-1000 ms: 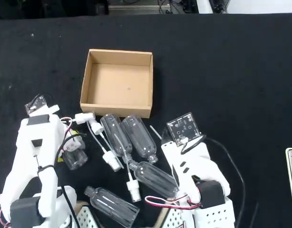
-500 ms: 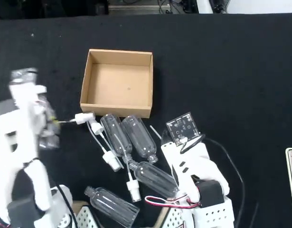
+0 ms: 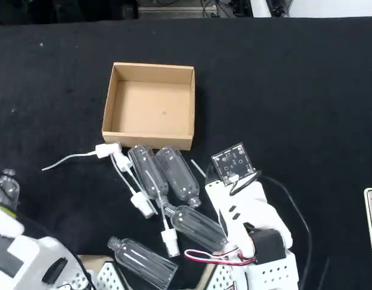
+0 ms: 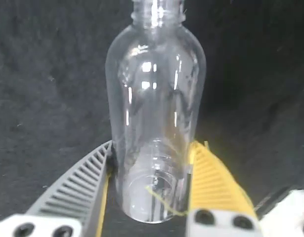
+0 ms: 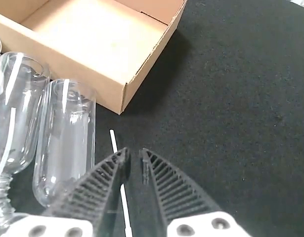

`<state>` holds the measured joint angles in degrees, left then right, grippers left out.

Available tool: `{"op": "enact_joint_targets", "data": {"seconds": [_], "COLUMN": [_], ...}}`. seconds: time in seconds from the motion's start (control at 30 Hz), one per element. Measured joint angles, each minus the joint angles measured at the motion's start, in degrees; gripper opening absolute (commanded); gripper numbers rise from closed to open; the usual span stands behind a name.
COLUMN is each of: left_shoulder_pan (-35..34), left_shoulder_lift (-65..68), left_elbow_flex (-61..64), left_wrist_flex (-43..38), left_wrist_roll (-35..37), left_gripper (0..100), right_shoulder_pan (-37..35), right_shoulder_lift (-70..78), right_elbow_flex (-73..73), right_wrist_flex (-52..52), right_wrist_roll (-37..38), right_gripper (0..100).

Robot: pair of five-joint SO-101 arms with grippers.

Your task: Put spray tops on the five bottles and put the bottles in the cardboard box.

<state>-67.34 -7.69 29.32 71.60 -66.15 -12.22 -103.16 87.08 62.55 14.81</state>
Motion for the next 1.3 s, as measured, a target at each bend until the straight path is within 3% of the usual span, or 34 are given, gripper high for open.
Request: {"op": "enact_joint_targets", "data": {"seconds": [0.13, 0.37, 0.5, 0.87, 1.3], "left_shoulder_pan": [-1.32, 0.79, 3.52, 5.27, 3.52], "left_shoulder_lift": [0.26, 0.26, 0.53, 0.88, 11.69], "left_elbow_flex": [0.0, -2.55, -3.87, -2.46, -2.37], "left_wrist_flex": [-2.11, -2.46, -2.99, -13.63, -14.07], "left_wrist_roll": [-3.6, -3.78, 0.26, 6.68, 7.12], "left_gripper": [30, 31, 31, 31, 30], "right_shoulder_pan": [0.0, 0.0, 0.0, 0.0, 0.0], "right_shoulder_lift": [0.0, 0.0, 0.0, 0.0, 0.0], "right_elbow_flex": [0.0, 0.0, 0.0, 0.0, 0.0], "right_wrist_flex": [0.0, 0.0, 0.0, 0.0, 0.0], "right_wrist_roll": [0.0, 0.0, 0.0, 0.0, 0.0], "right_gripper": [1.2, 1.2, 1.2, 1.2, 1.2]}}
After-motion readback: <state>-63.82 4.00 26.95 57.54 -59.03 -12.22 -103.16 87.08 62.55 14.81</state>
